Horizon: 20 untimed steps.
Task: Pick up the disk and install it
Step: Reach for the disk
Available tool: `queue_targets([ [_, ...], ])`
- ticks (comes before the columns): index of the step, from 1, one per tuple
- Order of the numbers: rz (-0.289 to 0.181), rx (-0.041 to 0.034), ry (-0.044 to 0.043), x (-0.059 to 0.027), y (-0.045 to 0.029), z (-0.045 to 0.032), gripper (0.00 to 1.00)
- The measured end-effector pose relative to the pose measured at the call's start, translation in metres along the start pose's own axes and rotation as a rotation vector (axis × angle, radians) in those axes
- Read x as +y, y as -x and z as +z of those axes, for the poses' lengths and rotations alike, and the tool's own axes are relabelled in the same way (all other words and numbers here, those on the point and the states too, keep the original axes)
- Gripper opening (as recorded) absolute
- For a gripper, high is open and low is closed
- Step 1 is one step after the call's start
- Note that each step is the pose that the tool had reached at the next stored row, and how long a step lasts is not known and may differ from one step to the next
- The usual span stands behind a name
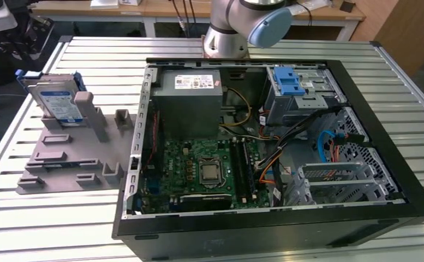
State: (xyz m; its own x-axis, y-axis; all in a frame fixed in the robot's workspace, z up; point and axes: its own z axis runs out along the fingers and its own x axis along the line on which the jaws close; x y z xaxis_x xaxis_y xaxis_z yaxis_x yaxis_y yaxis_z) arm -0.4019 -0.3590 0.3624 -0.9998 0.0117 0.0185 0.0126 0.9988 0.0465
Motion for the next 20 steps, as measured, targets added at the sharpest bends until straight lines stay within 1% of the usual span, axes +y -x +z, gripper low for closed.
queue_targets([
  [12,0.0,0.0002,0.0,-0.0001,-0.0092,0.0013,0.11],
  [16,0.0,0.0002,0.0,0.0004,-0.0142,0.0019,0.11],
  [20,0.0,0.0001,0.0001,0.0034,-0.0192,0.0032,0.11],
])
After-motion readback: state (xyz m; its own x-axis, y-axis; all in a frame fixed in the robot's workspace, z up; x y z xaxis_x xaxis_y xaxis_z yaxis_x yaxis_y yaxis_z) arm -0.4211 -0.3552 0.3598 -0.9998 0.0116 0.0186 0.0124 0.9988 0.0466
